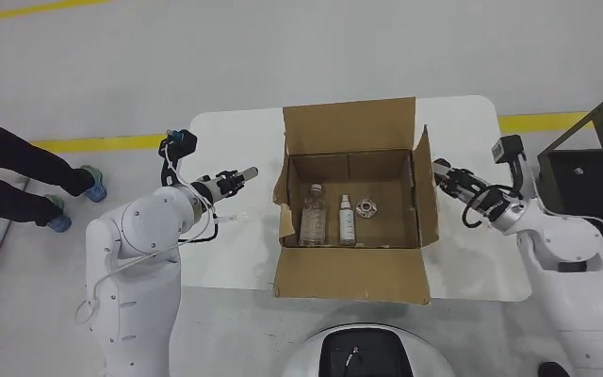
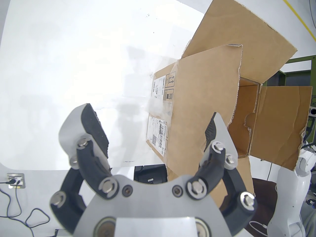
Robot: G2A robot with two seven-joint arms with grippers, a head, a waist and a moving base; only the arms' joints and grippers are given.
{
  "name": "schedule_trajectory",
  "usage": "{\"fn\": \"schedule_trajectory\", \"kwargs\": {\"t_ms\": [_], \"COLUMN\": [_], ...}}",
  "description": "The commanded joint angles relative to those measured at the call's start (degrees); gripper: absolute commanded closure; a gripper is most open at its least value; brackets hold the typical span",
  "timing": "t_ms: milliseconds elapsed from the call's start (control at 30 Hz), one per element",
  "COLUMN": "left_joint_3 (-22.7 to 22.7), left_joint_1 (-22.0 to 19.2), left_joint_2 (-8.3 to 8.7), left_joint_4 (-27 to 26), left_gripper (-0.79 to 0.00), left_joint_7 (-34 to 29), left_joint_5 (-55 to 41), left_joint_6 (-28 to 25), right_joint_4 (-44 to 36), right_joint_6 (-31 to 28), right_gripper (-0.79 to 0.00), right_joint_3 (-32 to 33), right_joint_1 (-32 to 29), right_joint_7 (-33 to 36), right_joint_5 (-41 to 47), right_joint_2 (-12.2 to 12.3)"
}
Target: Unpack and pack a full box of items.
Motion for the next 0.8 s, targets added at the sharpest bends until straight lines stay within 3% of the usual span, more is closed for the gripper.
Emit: {"fn": "schedule_trajectory", "kwargs": {"t_ms": [0, 200, 367, 767], "left_joint_3": [0.0, 0.0, 0.0, 0.0], "left_joint_1": [0.0, 0.0, 0.0, 0.6], "left_joint_2": [0.00, 0.00, 0.00, -0.09], "left_joint_4": [0.0, 0.0, 0.0, -0.2], "left_gripper": [-0.785, -0.785, -0.785, -0.785], "left_joint_7": [0.0, 0.0, 0.0, 1.5], "left_joint_5": [0.0, 0.0, 0.0, -1.6], "left_joint_6": [0.0, 0.0, 0.0, -0.5], "right_joint_4": [0.3, 3.0, 5.0, 2.1], "right_joint_6": [-0.4, 3.3, 5.8, -0.5], "right_gripper": [0.000, 0.000, 0.000, 0.000], "right_joint_3": [-1.6, -9.0, -13.7, -10.6], "right_joint_1": [1.1, 5.8, 8.7, 7.5], "right_joint_7": [2.1, 7.6, 7.2, 6.4], "right_joint_5": [0.1, -4.9, -9.1, -1.5], "right_joint_2": [0.0, 0.0, -0.3, 0.5]}}
